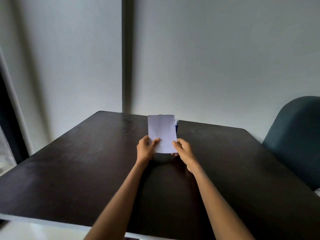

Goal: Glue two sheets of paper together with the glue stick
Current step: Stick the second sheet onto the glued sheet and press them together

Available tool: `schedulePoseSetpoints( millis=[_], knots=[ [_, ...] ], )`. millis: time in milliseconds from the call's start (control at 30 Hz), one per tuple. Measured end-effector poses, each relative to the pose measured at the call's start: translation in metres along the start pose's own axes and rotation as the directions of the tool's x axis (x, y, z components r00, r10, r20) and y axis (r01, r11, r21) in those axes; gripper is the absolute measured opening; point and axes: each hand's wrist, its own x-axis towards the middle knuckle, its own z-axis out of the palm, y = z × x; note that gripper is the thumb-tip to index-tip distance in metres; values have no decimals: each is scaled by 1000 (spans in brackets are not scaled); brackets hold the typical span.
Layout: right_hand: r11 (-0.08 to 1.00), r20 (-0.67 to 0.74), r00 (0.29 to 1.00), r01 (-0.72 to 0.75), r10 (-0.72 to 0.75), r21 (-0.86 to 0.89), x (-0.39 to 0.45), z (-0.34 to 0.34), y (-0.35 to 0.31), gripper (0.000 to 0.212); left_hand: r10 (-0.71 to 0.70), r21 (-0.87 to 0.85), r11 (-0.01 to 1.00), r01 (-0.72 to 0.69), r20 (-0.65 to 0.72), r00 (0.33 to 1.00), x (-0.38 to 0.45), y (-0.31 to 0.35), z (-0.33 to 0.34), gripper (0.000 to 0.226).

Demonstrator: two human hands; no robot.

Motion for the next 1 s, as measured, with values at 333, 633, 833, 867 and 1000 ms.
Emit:
schedulePoseSetpoints(
  millis=[333,633,833,867,1000],
  knots=[
    [998,91,994,-56,58,-20,2,-2,-1,30,-13,34,999,16,-82,997,2,1,0,36],
    [990,47,998,-46,40,134,-3,-6,0,21,43,92,994,-60,177,983,-3,5,-2,21],
    [987,-123,990,-52,71,149,-2,-3,-4,33,17,136,990,-46,207,978,-2,3,-1,31],
    [989,-113,992,-46,62,137,-2,-3,-4,29,11,142,989,-41,205,979,-2,3,-1,30],
    [996,-125,992,-17,28,90,-1,-3,-1,27,-11,160,987,-14,159,987,-3,5,-1,43]
  ],
)
